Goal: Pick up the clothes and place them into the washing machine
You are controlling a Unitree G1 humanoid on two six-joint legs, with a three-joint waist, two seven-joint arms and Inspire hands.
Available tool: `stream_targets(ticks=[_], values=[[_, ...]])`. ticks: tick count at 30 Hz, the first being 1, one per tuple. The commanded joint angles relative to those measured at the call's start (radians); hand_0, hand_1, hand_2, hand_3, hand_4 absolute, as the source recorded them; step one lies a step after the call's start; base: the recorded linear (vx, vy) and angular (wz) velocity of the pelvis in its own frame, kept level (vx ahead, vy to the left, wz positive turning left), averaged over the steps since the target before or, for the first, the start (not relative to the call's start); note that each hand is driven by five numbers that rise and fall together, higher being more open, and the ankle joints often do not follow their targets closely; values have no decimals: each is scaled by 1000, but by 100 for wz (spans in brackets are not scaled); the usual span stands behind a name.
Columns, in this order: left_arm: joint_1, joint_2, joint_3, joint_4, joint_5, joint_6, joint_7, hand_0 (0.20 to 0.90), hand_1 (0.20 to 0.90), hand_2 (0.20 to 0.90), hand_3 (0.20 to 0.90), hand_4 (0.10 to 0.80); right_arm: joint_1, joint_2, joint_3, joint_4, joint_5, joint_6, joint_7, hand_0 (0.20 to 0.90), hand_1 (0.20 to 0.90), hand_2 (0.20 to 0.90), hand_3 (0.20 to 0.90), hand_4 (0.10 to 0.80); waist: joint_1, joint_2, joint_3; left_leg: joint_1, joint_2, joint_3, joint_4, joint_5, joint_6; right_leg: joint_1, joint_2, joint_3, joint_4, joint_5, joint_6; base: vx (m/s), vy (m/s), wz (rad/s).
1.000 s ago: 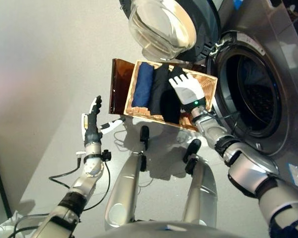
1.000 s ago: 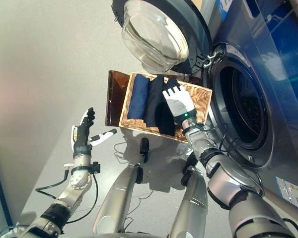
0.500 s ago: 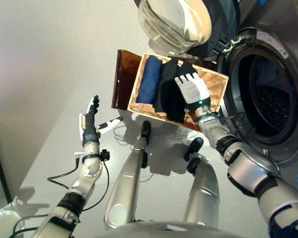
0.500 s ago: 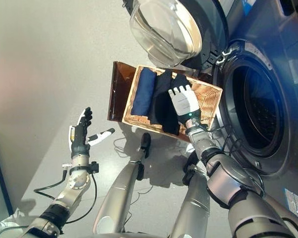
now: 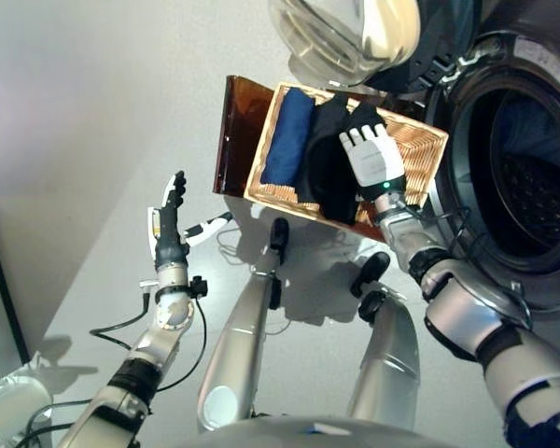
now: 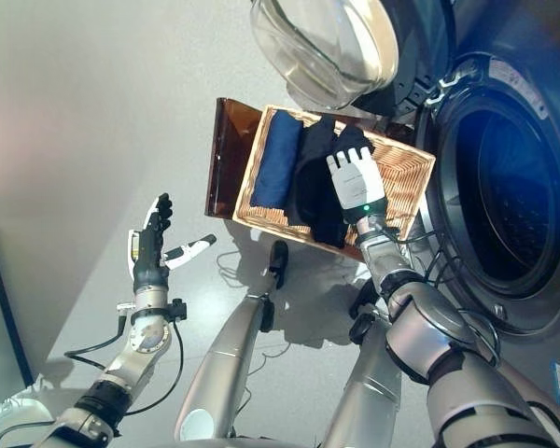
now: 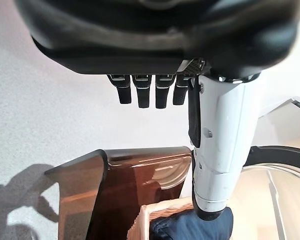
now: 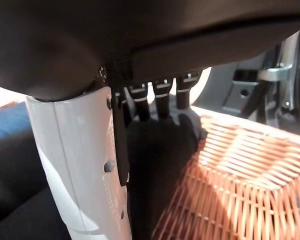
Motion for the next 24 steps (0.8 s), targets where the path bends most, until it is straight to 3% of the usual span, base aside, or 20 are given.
stream_targets(ticks=[1, 7, 8, 9, 24], values=[[-14, 39, 74, -109, 26, -86, 62, 900, 900, 900, 900, 800, -75, -29, 10, 36, 2, 35, 1, 900, 900, 900, 900, 800, 29, 52, 1, -85, 7, 14, 110, -149, -70, 37, 4, 49, -61, 7, 42, 0, 17, 9], [-3, 42, 98, -145, 39, -87, 65, 900, 900, 900, 900, 800, -78, -25, 3, 82, -7, 53, 12, 900, 900, 900, 900, 800, 45, 69, -16, -113, -1, 14, 142, -157, -70, 0, -7, 59, -9, -7, 41, 2, 8, 2], [2, 43, 100, -148, 42, -86, 63, 900, 900, 900, 900, 800, -79, -28, -1, 91, -5, 56, 17, 782, 782, 782, 782, 716, 48, 73, -18, -112, -3, 14, 140, -158, -70, -1, -9, 62, -7, -10, 42, 19, 16, 13], [7, 43, 101, -156, 44, -84, 59, 900, 900, 900, 900, 800, -80, -34, -1, 99, -5, 58, 24, 200, 200, 200, 200, 300, 51, 79, -20, -112, -7, 15, 141, -158, -69, -2, -10, 64, -2, -11, 41, 17, 30, 16], [34, 43, 114, -175, 53, -72, 29, 900, 900, 900, 900, 800, -118, -92, -44, 127, 1, 86, 27, 200, 200, 200, 200, 300, 70, 120, -26, -76, -17, 29, 109, -145, -62, 7, -21, 85, -18, 4, 45, 2, 11, 1]])
